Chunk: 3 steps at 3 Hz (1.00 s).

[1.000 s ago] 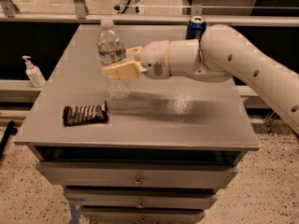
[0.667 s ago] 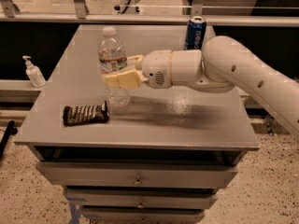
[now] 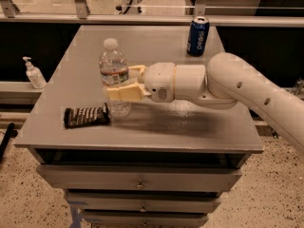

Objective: Move water bottle near rxbar chocolate

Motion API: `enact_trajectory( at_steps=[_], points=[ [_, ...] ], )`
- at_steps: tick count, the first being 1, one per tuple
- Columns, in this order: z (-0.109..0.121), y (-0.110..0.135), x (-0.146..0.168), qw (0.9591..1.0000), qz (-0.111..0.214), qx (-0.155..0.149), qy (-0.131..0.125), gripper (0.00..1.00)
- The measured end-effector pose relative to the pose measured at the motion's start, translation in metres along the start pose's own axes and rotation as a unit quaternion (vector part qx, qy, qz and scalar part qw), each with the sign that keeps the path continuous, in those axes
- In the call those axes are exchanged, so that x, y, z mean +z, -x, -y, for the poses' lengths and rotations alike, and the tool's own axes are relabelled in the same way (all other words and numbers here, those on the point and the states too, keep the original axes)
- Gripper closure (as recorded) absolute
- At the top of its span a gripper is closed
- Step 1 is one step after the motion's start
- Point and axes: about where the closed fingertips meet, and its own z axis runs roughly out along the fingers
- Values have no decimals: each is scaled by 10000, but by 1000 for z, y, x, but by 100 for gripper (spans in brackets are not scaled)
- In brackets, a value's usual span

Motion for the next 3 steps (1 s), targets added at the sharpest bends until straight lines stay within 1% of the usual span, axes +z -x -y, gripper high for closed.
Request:
enact_trajectory(
  at_steps=[1,2,3],
  points=[
    [-3,0,-2,9994,10,-337,13,84],
    [-7,0,-3,9981,41,-613,52,60],
    [-8,-2,-3,9974,41,-711,73,38]
  ],
)
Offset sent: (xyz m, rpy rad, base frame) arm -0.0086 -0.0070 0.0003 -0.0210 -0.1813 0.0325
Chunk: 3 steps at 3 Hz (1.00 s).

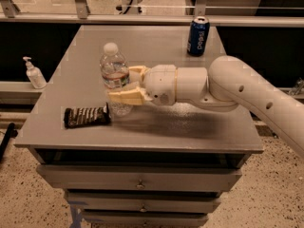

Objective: Move water bottle near rxbar chocolate

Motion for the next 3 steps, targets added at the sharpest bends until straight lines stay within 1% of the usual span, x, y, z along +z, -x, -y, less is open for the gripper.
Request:
enact_trajectory(
  at_steps=[1,2,3],
  points=[
    [-1,-2,1,10000,-21,-15,22,14],
    [-2,-4,2,10000,-42,-12,35,0],
    [-1,-5,-1,10000,-79,-7,4,0]
  ],
)
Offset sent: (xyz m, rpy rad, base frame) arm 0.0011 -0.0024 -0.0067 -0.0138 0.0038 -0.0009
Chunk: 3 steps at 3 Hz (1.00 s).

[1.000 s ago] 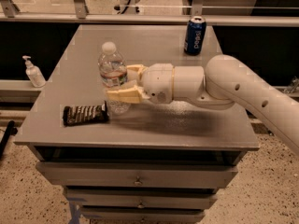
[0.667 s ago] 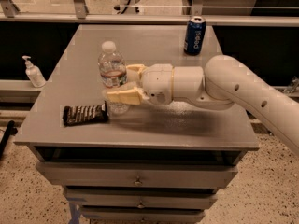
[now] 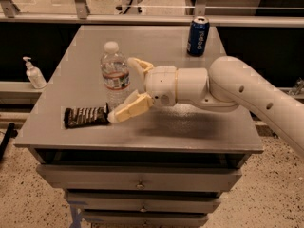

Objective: Move water bottle near rxbar chocolate

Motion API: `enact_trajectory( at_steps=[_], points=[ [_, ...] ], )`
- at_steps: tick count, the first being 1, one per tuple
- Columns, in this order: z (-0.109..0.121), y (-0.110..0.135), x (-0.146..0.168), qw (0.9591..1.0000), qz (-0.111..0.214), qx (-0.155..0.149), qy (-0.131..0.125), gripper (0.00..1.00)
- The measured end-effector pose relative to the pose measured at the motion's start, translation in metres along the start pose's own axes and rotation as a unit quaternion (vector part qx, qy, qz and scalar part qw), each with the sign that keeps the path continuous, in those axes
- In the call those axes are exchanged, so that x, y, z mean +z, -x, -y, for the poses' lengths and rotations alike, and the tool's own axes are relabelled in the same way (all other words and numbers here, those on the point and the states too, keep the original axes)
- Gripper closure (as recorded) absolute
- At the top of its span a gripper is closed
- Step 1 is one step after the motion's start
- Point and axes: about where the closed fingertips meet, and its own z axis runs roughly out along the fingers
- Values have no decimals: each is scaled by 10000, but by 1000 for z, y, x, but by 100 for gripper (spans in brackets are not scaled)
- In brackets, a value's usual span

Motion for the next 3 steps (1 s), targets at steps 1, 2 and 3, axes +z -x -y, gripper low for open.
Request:
enact_trajectory(
  at_steps=[1,2,3],
  points=[
    [20,-5,-42,9990,-169,-81,-399,0],
    [55,-5,-124,9926,-340,-189,-1152,0],
    [59,-5,-134,9913,-350,-194,-1254,0]
  ],
)
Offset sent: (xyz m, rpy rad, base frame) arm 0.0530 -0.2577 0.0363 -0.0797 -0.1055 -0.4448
